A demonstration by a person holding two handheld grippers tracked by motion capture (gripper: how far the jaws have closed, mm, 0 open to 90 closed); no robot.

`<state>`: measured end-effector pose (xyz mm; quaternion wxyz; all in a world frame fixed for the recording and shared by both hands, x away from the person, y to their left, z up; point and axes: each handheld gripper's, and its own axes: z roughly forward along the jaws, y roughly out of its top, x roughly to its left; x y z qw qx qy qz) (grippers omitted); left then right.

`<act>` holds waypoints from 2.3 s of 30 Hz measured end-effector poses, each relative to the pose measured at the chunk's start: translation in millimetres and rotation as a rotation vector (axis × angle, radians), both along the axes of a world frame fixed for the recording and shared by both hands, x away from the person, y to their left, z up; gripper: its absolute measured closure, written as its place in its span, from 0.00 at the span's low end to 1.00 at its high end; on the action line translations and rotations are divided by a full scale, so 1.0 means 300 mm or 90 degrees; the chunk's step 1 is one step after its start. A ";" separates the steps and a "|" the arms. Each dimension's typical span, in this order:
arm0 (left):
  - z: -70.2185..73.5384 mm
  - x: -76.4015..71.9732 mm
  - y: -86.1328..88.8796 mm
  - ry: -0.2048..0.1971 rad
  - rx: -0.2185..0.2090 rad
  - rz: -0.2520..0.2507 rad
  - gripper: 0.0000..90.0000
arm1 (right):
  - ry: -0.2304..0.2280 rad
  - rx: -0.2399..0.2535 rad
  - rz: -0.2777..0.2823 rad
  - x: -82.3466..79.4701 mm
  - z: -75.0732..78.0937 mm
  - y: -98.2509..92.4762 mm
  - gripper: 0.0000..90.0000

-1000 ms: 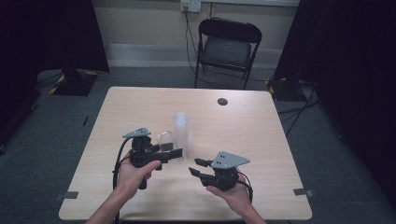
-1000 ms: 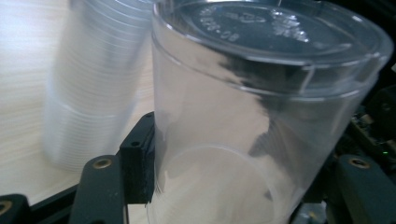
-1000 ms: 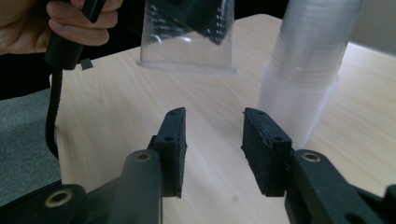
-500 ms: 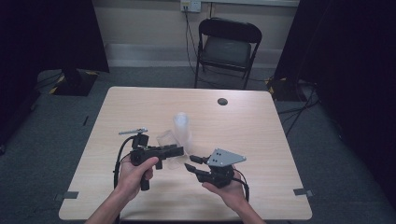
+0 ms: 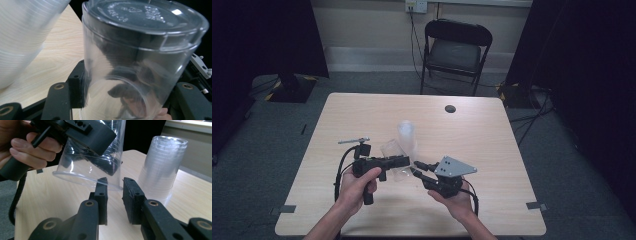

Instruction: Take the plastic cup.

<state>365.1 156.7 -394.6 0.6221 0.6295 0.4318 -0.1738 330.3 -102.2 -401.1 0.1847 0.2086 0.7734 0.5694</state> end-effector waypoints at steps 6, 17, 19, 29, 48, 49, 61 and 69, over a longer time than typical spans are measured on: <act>0.004 -0.004 -0.005 0.007 -0.028 -0.005 0.47 | -0.024 0.017 -0.003 0.003 0.003 0.013 0.83; 0.021 -0.018 -0.030 0.003 -0.030 -0.015 0.46 | -0.074 0.041 -0.019 0.002 0.001 0.043 0.83; 0.022 -0.018 -0.030 0.005 -0.036 -0.013 0.46 | -0.084 0.045 -0.025 -0.002 0.002 0.044 0.83; 0.019 -0.019 -0.039 0.013 -0.049 -0.017 0.44 | -0.137 0.074 -0.055 -0.010 -0.002 0.064 0.83; 0.020 -0.020 -0.051 -0.029 -0.041 -0.031 0.28 | -0.180 0.088 -0.091 -0.032 0.001 0.059 1.00; 0.021 -0.020 -0.052 -0.033 -0.047 -0.028 0.26 | -0.179 0.092 -0.096 -0.036 0.003 0.058 1.00; 0.046 -0.008 -0.005 -0.098 -0.013 0.012 0.17 | -0.157 0.089 -0.101 -0.030 0.019 0.018 1.00; 0.065 -0.017 0.007 -0.160 0.051 0.034 0.17 | -0.116 0.064 -0.082 -0.024 0.012 0.009 1.00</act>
